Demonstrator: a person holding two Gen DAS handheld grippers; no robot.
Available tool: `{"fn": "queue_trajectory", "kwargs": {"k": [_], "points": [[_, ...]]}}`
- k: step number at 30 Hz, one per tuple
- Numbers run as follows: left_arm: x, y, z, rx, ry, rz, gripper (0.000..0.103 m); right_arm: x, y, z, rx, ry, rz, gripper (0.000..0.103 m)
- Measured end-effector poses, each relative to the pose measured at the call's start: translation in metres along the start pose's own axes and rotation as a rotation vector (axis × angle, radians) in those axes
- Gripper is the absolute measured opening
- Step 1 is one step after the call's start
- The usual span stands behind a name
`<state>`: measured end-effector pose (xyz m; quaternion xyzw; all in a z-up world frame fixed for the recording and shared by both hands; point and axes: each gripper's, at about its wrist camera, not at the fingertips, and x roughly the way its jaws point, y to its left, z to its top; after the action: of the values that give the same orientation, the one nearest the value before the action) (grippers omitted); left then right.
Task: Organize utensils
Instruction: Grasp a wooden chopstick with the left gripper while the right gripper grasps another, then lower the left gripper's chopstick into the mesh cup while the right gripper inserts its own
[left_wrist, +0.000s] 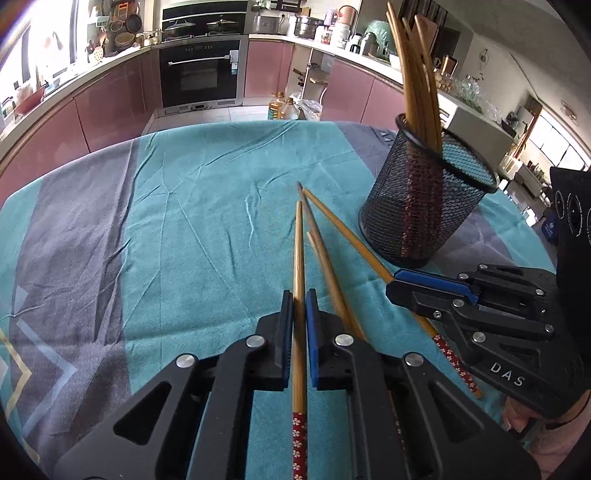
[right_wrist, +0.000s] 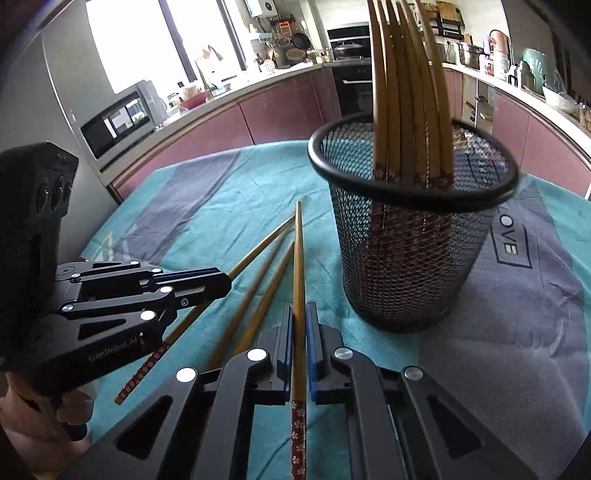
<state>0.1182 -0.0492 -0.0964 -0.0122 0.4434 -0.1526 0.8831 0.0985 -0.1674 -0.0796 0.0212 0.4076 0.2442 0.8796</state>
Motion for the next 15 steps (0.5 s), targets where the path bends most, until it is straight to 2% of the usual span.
{"fn": "queue_trajectory", "kwargs": {"k": [15], "points": [[-0.063, -0.001, 0.004, -0.017, -0.102, -0.134, 0.008, -0.056, -0.003, 0.002, 0.015, -0.116, 0.099, 0.006]]}}
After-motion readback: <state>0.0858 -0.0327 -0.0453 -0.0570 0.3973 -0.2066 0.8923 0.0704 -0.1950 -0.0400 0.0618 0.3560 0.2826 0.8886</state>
